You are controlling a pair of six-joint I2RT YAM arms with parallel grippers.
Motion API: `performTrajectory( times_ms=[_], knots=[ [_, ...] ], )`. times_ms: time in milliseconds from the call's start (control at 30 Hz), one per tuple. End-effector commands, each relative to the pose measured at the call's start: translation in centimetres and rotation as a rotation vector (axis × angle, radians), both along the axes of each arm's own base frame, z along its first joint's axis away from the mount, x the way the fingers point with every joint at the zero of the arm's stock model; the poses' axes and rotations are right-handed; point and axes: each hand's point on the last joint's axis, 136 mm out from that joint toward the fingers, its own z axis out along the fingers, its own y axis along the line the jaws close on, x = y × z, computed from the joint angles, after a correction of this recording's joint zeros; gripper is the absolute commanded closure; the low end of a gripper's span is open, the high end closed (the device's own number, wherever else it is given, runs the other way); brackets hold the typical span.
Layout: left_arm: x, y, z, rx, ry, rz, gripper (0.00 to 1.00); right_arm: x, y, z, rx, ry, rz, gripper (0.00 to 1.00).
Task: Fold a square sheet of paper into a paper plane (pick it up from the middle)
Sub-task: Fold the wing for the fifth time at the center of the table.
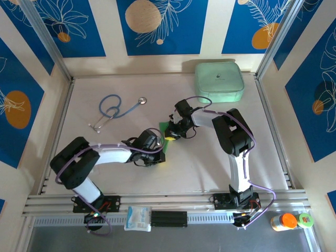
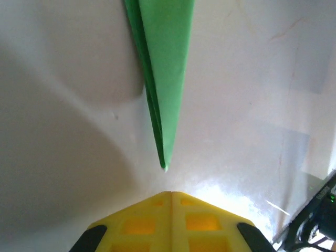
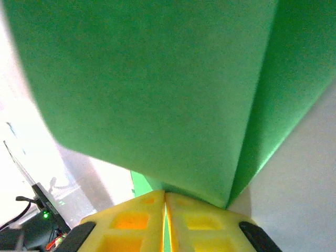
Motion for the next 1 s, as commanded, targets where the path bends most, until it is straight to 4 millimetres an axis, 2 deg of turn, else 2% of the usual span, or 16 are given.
performTrajectory(
  times_ms=[0,100,200,467,700,967],
  knots=[
    [1.9,0.1,3.9,-0.024,-0.096,0.023,0.91,-3.5,-4.3,-5.7,-0.229,0.16,-0.084,0.86],
    [4.3,0.1,5.6,-0.073,-0.163,0.078,0.91,-3.9,-4.2,-5.1,-0.226,0.174,-0.132,0.85],
    [6.0,-0.6,5.5,-0.135,-0.171,0.121,0.92,-3.9,-4.0,-4.4,-0.224,0.168,-0.17,0.85],
    [9.8,-2.0,3.0,-0.156,-0.171,0.161,0.97,-3.6,-3.7,-3.8,-0.216,0.163,-0.191,0.85],
    [10.0,-2.1,1.0,-0.091,-0.144,0.126,0.98,-3.8,-3.7,-4.1,-0.212,0.179,-0.19,0.85],
    [8.0,-0.4,-2.5,0.012,-0.067,0.111,0.99,-3.8,-3.8,-4.4,-0.216,0.192,-0.197,0.85]
  ],
)
